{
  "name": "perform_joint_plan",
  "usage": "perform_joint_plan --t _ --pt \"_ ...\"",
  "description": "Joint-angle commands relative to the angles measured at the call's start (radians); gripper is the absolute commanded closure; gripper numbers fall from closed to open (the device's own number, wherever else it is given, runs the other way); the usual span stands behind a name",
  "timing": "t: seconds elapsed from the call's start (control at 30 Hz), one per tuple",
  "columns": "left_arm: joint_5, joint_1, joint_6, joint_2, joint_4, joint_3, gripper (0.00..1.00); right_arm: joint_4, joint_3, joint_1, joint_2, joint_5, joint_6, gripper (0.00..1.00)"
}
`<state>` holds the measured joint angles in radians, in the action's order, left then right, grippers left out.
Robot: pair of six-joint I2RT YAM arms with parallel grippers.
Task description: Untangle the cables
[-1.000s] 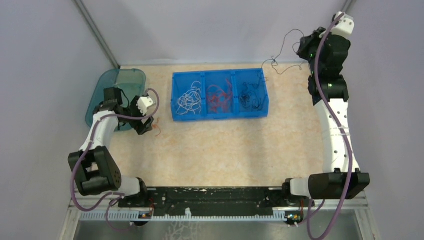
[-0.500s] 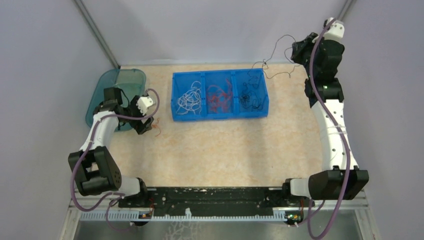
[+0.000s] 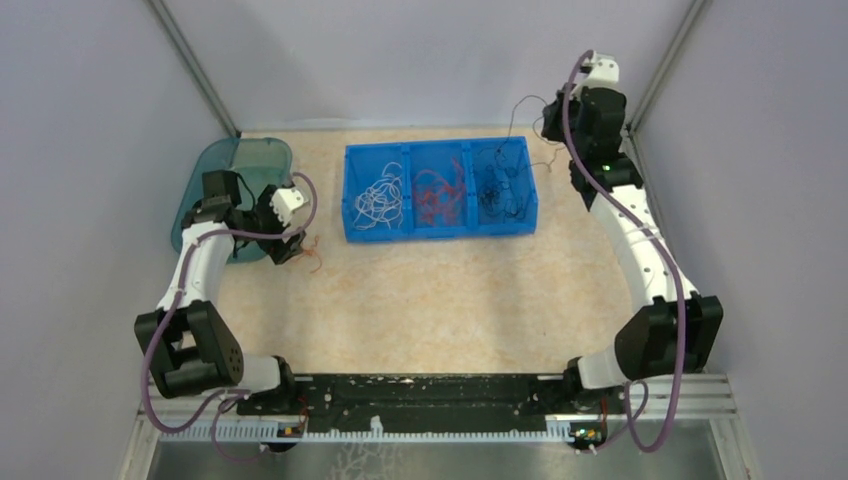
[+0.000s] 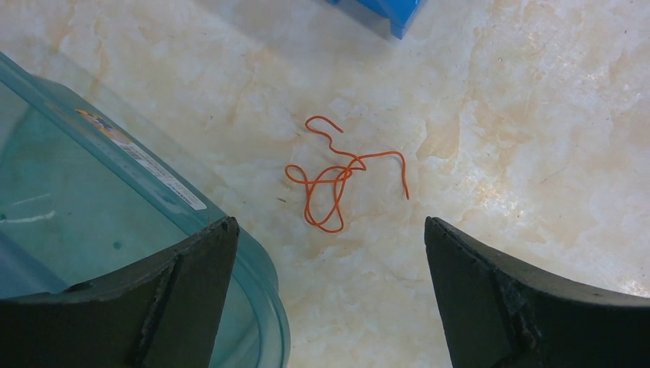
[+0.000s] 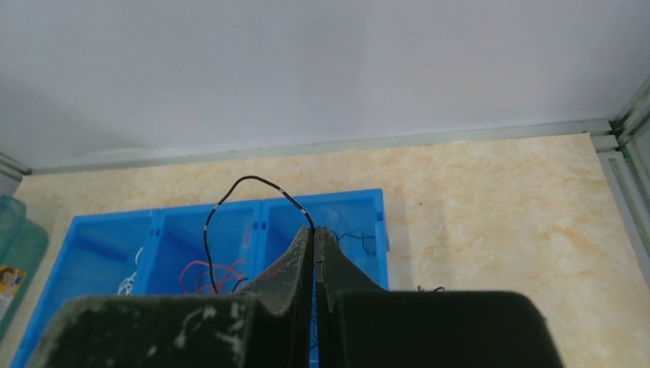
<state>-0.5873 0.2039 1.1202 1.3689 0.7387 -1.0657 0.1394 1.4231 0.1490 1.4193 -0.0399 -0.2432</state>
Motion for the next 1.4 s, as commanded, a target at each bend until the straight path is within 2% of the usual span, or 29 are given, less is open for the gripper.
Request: perform_joint_plan --t 0.0,0.2,0.33,0.5,0.67,0.87,1.03,1.37 --pt "-0.031 0.006 0.020 -0.030 0.024 -0.027 0.04 -0.122 -0.021 0.045 0.036 0.033 0.090 1.00" --pt "-0.025 0.006 0.022 -0.034 0.024 -0.034 0.04 -0.118 -0.014 0.075 0.114 0.049 0.082 1.00" --pt "-0.012 0.006 0.034 -0.035 0.027 -0.025 0.05 -0.182 -0.057 0.073 0.137 0.086 -0.025 1.00" --pt "-0.004 0.006 0.040 -0.044 0.028 -0.020 0.05 -0.185 -0.069 0.061 0.191 0.105 -0.144 1.00" --pt "-0.002 0.006 0.049 -0.053 0.026 -0.013 0.05 -0.102 -0.092 0.056 0.201 -0.091 -0.131 1.00" --pt "0.013 0.007 0.056 -0.039 0.028 -0.007 0.08 -0.108 -0.159 0.045 0.155 -0.297 -0.087 1.00" --pt "0.007 0.007 0.057 -0.037 0.033 -0.004 0.10 -0.123 -0.156 0.055 0.179 -0.250 -0.064 1.00" --pt "0.013 0.005 0.062 -0.046 0.032 -0.005 0.10 -0.121 -0.095 0.118 0.367 -0.205 -0.043 1.00"
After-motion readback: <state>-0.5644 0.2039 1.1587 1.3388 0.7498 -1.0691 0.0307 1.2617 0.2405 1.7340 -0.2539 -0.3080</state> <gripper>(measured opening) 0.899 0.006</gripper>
